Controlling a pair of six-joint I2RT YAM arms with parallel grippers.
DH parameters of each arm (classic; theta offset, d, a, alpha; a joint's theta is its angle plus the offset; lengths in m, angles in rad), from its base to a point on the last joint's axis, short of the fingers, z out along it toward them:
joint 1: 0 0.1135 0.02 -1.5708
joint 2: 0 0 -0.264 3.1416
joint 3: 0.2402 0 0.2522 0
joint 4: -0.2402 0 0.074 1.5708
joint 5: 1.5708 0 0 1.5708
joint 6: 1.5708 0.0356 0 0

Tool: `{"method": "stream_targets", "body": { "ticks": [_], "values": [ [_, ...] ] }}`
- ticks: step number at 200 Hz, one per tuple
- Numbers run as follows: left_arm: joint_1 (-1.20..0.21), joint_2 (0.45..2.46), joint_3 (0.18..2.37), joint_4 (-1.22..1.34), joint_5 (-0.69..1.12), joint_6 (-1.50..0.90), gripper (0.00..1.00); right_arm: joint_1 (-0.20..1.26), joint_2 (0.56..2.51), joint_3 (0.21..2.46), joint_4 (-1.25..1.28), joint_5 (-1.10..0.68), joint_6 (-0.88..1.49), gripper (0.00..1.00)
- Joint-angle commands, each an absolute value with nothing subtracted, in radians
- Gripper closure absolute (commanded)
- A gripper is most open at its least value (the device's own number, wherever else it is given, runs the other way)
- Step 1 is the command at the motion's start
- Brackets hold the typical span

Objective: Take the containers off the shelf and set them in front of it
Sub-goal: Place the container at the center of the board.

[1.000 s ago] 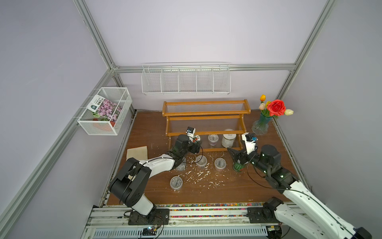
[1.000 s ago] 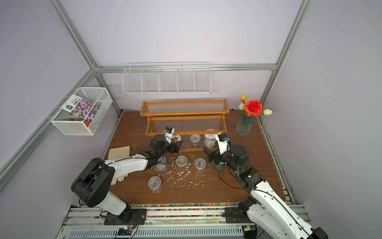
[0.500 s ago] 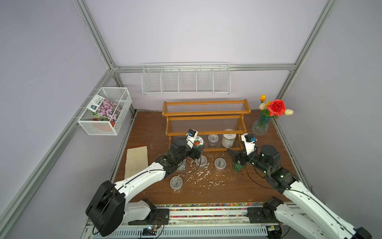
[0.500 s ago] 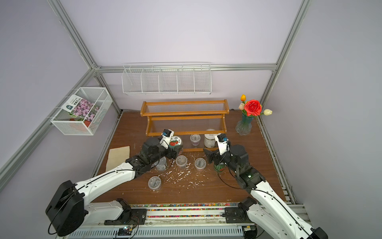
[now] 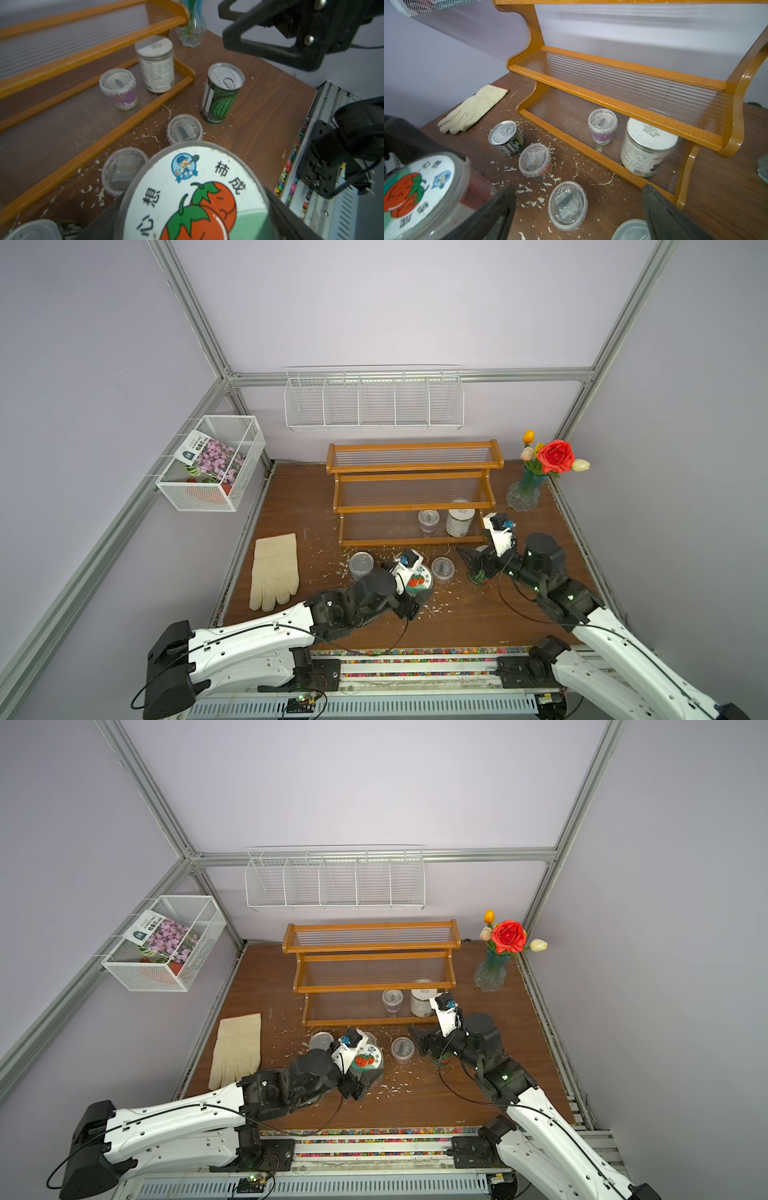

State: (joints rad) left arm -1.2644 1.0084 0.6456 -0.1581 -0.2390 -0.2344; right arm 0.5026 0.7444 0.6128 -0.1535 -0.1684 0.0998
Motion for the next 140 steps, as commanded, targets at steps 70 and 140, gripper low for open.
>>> {"method": "stream_targets", "body": {
  "ticks": [70, 140],
  "values": [
    [-1.289, 1.091, 0.434, 0.036, -0.348, -0.367, 0.23, 0.498, 0.741, 0.624, -0.156, -0.183, 0.082, 0.03],
    [-1.259, 1.168, 0.407, 0.085, -0.342, -0.36, 0.19, 0.498, 0.741, 0.612, -0.146, -0.174, 0.082, 0.03]
  ]
}}
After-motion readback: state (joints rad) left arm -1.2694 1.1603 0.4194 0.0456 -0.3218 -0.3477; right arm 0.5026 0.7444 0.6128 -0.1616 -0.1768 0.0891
